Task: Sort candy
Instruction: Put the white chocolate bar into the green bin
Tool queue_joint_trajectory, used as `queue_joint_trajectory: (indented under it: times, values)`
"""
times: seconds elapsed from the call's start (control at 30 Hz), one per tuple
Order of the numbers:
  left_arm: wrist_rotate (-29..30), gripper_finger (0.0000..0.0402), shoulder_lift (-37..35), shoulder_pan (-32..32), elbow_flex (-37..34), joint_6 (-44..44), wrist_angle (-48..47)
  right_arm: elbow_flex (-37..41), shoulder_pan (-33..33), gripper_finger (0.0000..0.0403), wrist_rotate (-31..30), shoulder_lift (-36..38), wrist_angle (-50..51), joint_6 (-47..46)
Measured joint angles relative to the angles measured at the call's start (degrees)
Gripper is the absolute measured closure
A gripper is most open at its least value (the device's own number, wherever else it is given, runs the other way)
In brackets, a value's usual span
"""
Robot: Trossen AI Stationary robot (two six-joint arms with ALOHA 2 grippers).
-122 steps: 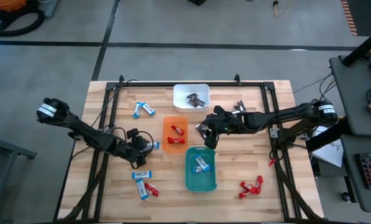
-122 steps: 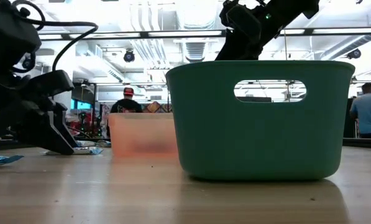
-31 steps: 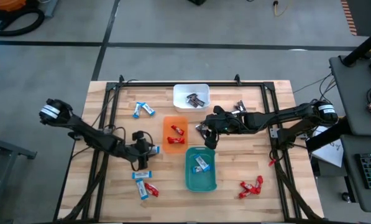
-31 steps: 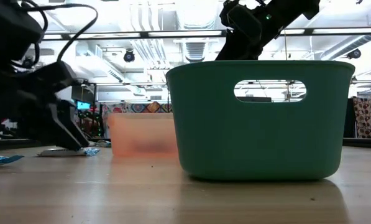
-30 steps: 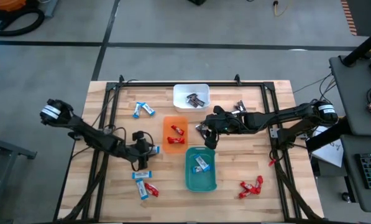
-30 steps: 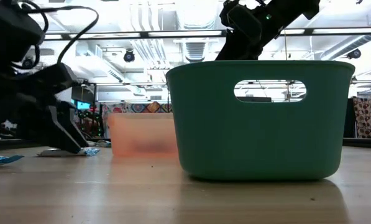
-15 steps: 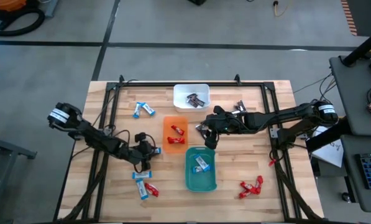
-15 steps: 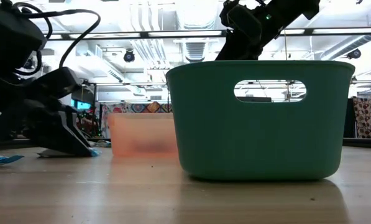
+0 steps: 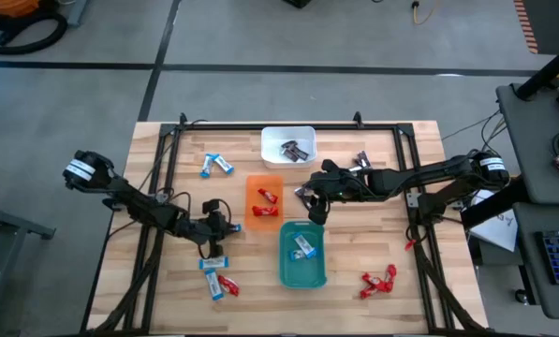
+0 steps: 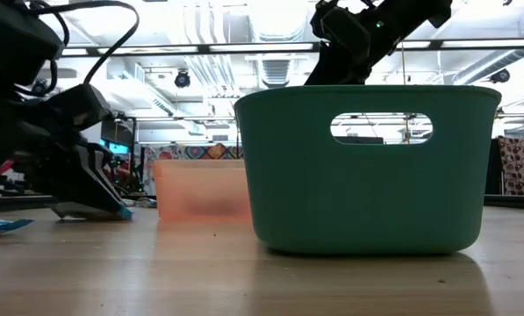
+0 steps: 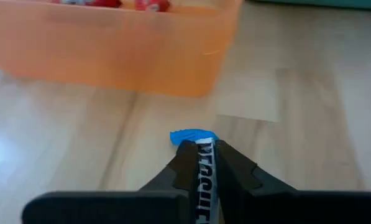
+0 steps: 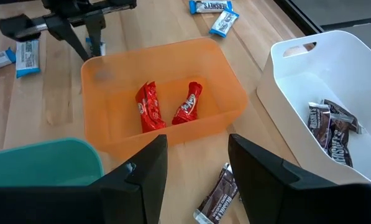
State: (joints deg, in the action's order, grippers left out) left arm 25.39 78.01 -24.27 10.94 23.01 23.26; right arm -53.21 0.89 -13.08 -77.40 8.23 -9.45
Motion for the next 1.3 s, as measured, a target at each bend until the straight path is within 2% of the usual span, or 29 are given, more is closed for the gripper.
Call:
queue_joint_trajectory:
  times: [0.3,0.57,0.77,0.97,1.07,1.3]
  values:
    - [-0.2,0.0401,-11.2,0.0,0.0,1.8,-12.9,0.0,0.0,0.0241,0.0,0.0,0.0,0.0]
    - [-0.6,0.0401,-14.5,-0.1,0.7,2.0,-13.8,0.0,0.0,0.0241,0.0,0.0,-0.1,0.0]
    - [-5.3,0.0401,-18.1,-0.1,5.2,-0.3,-15.9,0.0,0.0,0.0241,0.0,0.0,0.0,0.0]
    - [-4.8,0.0401,-21.2,-0.1,13.3,-4.3,-23.8,0.0,0.0,0.0241,0.0,0.0,0.0,0.3]
    - [-3.5,0.0401,-20.8,0.0,16.9,-9.5,-21.9,0.0,0.0,0.0241,0.0,0.0,0.0,0.5]
    - [-3.3,0.0401,-14.2,0.4,21.3,-21.0,-7.3,0.0,0.0,0.0241,0.0,0.9,2.2,0.0]
